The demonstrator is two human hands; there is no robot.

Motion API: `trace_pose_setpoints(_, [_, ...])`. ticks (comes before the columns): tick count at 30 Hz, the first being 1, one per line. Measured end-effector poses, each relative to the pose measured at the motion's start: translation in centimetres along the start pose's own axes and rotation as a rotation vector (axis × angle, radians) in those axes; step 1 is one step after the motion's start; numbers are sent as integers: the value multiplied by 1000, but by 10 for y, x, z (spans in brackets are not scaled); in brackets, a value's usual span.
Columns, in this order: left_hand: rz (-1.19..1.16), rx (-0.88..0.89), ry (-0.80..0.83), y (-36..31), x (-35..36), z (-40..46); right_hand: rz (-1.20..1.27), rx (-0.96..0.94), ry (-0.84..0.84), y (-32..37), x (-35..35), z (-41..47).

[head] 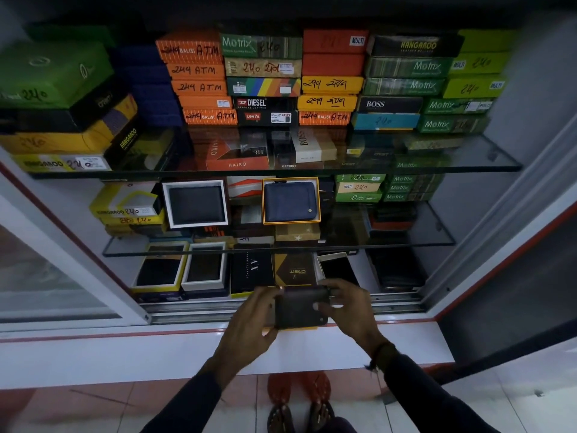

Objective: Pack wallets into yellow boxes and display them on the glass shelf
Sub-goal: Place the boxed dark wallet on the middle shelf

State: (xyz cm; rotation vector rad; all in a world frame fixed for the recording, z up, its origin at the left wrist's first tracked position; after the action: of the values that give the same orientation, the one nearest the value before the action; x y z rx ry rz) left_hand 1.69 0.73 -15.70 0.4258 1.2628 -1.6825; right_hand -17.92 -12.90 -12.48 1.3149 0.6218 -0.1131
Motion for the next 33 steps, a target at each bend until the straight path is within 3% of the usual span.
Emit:
trace_pose_setpoints(3, [-236, -286, 128, 12, 5, 14, 290, 338, -10, -12, 19, 15])
trace_pose_setpoints(8, [-15, -500, 380, 21, 25, 26, -112, 393, -18, -18, 53, 23])
trace_pose_setpoints(10, [-84, -619, 336, 24, 32, 27, -158, 389, -5, -19, 60, 27])
trace_pose_setpoints(14, [-267, -861, 81, 20, 34, 25, -206, 502, 54, -27, 61, 30])
trace_pose_setpoints(18, [-197, -856, 75, 10, 32, 26, -257, 530, 70, -31, 61, 22])
trace_pose_setpoints(23, [-153, -745, -30, -16, 21, 31, -103, 559, -91, -16, 33, 10])
trace_pose_setpoints(27, [-174, -573, -184, -60, 3, 45, 59, 432, -314, 8, -14, 2])
trace_pose_setpoints(33, [-239, -355, -370, -131, -22, 116, 62, 196, -530, 58, -89, 45])
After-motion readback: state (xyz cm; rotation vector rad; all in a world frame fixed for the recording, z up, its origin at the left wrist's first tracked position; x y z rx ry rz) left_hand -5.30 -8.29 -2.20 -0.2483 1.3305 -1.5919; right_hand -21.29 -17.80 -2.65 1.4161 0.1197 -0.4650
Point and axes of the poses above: each hand's wrist, its own z-axis towards the middle knuckle, its own x-axis out of the palm, y = z × x, the point moved 3 cm from there along z, towards the middle knuckle, and after that the axes turned 9 degrees about -y, right-handed, at the moved point
